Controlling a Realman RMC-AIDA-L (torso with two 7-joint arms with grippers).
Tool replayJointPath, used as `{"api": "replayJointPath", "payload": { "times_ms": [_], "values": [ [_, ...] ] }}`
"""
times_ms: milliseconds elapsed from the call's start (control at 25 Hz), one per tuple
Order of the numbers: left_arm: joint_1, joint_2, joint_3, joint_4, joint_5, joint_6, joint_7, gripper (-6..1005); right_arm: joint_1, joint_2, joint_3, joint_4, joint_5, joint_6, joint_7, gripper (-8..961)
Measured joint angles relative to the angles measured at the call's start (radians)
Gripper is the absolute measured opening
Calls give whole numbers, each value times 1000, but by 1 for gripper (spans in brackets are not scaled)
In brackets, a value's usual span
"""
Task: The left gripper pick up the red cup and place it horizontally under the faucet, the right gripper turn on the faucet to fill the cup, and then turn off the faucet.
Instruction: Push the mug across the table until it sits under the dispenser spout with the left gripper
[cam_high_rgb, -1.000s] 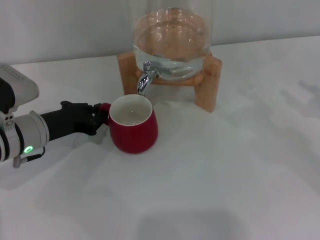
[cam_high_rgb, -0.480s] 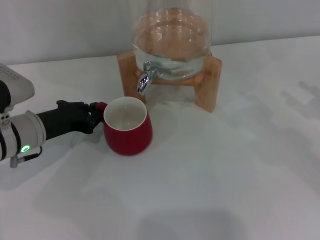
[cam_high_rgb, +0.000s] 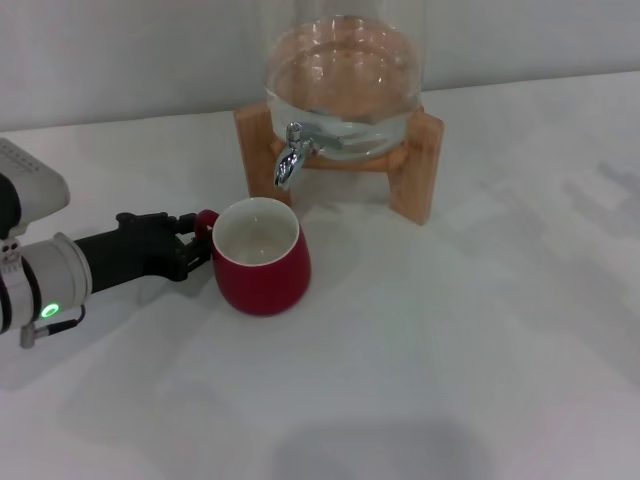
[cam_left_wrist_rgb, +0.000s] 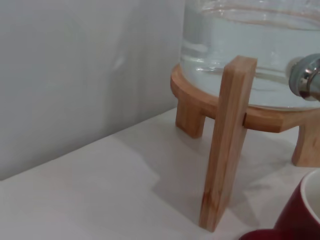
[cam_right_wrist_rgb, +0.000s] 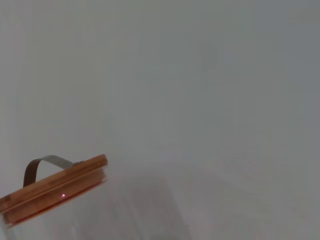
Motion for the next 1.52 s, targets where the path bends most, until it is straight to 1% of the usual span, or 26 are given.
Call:
{"api": "replayJointPath", "payload": {
  "times_ms": [120,280,480,600,720,1040,1200,1320,1520],
  "values": [
    [2,1,0,1,0,-1,0,397,0,0,0,0,0,0,0,781],
    [3,1,0,1,1,-6,0,414,0,0,0,0,0,0,0,781],
    [16,1,1,19,2,-45,-1,422,-1,0,1,1,0,0,0,780],
    [47,1,30,59,3,-52,-30,422,-1,0,3,2,0,-1,0,780],
    [98,0,88,131,3,-48,-81,422,0,0,3,2,0,-2,0,780],
    [230,-2,195,303,-4,-51,-183,422,8,0,3,11,0,-5,0,780],
    [269,-3,244,366,-5,-51,-215,423,8,0,3,13,0,-5,0,781],
    [298,-3,304,432,-5,-44,-263,423,7,0,3,13,0,-5,0,781],
    [334,-3,350,511,-5,-39,-288,423,5,0,3,14,0,-4,0,781]
  ]
}}
